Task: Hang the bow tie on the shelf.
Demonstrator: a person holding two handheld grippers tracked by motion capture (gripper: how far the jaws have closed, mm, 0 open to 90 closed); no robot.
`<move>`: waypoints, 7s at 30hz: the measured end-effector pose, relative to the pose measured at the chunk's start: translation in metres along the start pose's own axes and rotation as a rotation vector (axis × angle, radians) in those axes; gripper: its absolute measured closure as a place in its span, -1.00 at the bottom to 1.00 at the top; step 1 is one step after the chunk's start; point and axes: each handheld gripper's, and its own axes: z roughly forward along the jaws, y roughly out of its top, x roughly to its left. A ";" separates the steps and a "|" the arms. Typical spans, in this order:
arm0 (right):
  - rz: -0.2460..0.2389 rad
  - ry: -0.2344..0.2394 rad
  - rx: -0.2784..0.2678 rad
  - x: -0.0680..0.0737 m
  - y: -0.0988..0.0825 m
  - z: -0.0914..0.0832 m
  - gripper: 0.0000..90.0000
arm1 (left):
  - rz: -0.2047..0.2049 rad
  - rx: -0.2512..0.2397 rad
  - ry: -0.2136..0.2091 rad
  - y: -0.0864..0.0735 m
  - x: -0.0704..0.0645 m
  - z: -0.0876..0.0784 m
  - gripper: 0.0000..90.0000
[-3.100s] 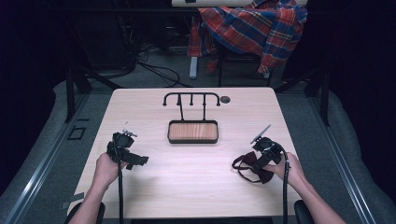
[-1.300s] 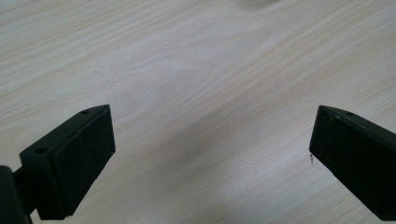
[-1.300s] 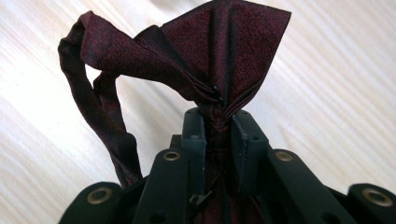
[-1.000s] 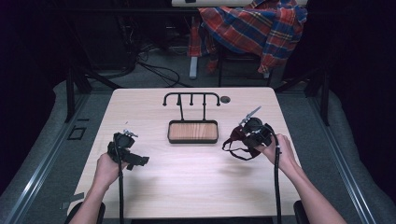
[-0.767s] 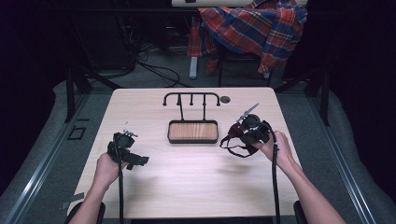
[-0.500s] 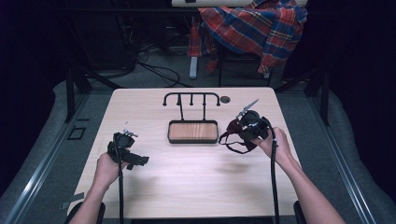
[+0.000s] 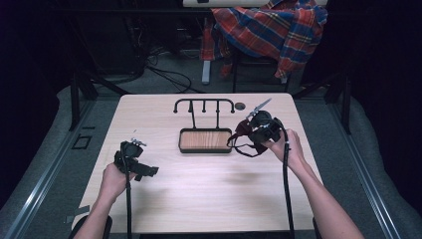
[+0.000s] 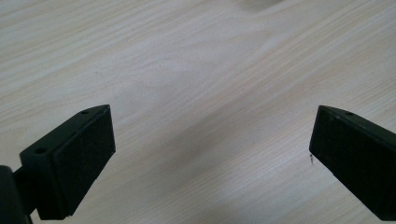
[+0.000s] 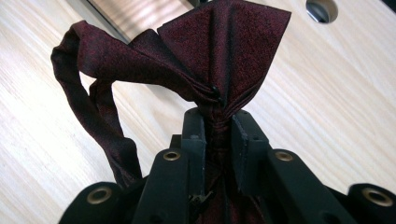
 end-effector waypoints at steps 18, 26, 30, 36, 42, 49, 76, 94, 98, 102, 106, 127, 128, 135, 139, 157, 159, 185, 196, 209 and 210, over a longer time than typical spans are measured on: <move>0.007 -0.023 -0.076 -0.005 0.022 -0.006 0.71 | 0.002 -0.003 -0.003 -0.001 0.001 -0.001 -1.00; 0.033 -0.054 -0.121 -0.007 0.025 -0.016 0.71 | 0.002 -0.004 -0.003 0.000 0.001 -0.001 -1.00; 0.061 -0.070 -0.150 -0.011 0.029 -0.021 0.71 | 0.003 -0.004 -0.003 0.000 0.001 0.000 -1.00; 0.081 -0.085 -0.173 -0.014 0.037 -0.025 0.71 | 0.002 -0.004 -0.004 0.000 0.001 0.000 -1.00; 0.107 -0.096 -0.196 -0.018 0.048 -0.021 0.71 | 0.004 -0.002 -0.006 0.000 0.001 -0.001 -1.00; 0.136 -0.102 -0.204 -0.023 0.059 -0.014 0.71 | 0.004 -0.003 -0.007 0.000 0.001 0.000 -1.00; 0.329 -0.018 -0.143 -0.057 0.060 0.035 0.69 | 0.003 0.000 -0.009 0.000 0.000 0.000 -0.99; 0.427 0.037 -0.143 -0.064 0.046 0.061 0.66 | 0.009 0.001 -0.008 0.000 0.000 0.001 -1.00; 0.423 0.021 -0.197 -0.060 0.046 0.052 0.67 | 0.012 0.001 -0.008 0.000 0.000 0.001 -1.00; 0.405 -0.007 -0.242 -0.054 0.049 0.043 0.67 | 0.015 0.002 -0.009 0.000 -0.001 0.001 -0.99; 0.395 -0.030 -0.280 -0.048 0.055 0.039 0.67 | 0.012 0.002 -0.008 0.000 0.000 0.001 -0.99; 0.508 -0.046 -0.269 -0.070 0.053 0.059 0.62 | 0.013 0.003 -0.009 0.000 0.000 0.001 -0.99; 0.510 -0.032 -0.253 -0.071 0.052 0.060 0.60 | 0.014 0.003 -0.009 0.000 0.000 0.001 -0.99; 0.519 0.049 -0.202 -0.070 0.045 0.073 0.64 | 0.017 0.002 -0.009 0.000 0.000 0.000 -0.99; 0.512 0.092 -0.192 -0.069 0.044 0.076 0.61 | 0.017 0.003 -0.009 0.000 0.000 0.000 -0.99; 0.422 0.108 -0.152 -0.063 0.046 0.057 0.43 | 0.020 0.006 -0.011 0.000 -0.001 0.000 -0.99; 0.414 0.105 -0.149 -0.064 0.045 0.055 0.40 | 0.021 0.006 -0.011 0.000 -0.001 0.000 -0.99; 0.173 0.107 -0.064 -0.045 0.008 -0.014 -0.65 | 0.022 0.008 -0.012 0.000 -0.002 0.001 -0.99; 0.111 0.126 -0.074 -0.026 -0.017 -0.032 -0.75 | 0.022 0.010 -0.012 0.000 -0.002 0.001 -0.99; 0.063 0.138 -0.036 -0.007 -0.044 -0.035 -0.79 | 0.022 0.012 -0.011 0.000 -0.002 0.001 -0.99; 0.066 0.139 -0.031 -0.006 -0.046 -0.034 -0.80 | 0.021 0.011 -0.011 0.000 -0.002 0.001 -0.99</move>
